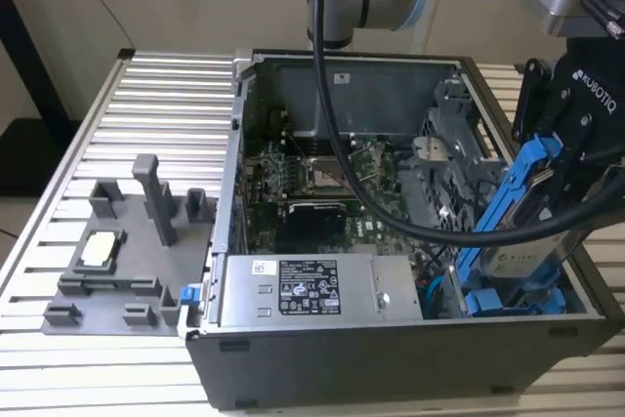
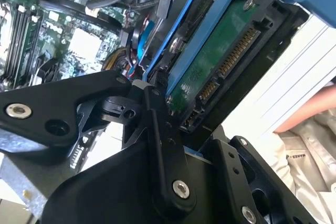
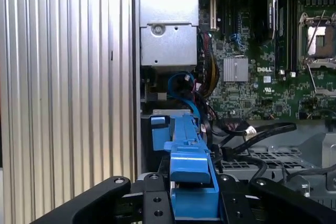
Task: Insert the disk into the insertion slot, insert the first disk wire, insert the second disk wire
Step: 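Insert the disk into the insertion slot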
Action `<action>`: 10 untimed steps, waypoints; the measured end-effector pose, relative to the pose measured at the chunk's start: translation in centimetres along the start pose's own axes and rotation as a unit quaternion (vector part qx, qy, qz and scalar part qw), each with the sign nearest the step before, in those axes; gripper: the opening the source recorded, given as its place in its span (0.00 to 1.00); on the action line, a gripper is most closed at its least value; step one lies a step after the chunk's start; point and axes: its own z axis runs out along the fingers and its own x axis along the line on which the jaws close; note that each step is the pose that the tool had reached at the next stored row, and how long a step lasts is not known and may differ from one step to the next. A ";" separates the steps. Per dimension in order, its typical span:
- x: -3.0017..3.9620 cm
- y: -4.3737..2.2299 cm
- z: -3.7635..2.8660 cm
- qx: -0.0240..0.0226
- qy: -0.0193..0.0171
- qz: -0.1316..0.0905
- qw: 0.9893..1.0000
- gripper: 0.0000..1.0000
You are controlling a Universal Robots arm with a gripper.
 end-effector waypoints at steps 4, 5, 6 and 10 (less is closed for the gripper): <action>-0.01 -0.08 0.26 0.000 0.000 0.000 1.000 0.33; -0.01 -0.11 0.32 0.000 -0.001 0.000 1.000 0.33; -0.02 -0.14 0.36 0.000 -0.001 0.000 1.000 0.33; -0.08 -0.30 0.51 0.000 -0.003 0.000 1.000 0.33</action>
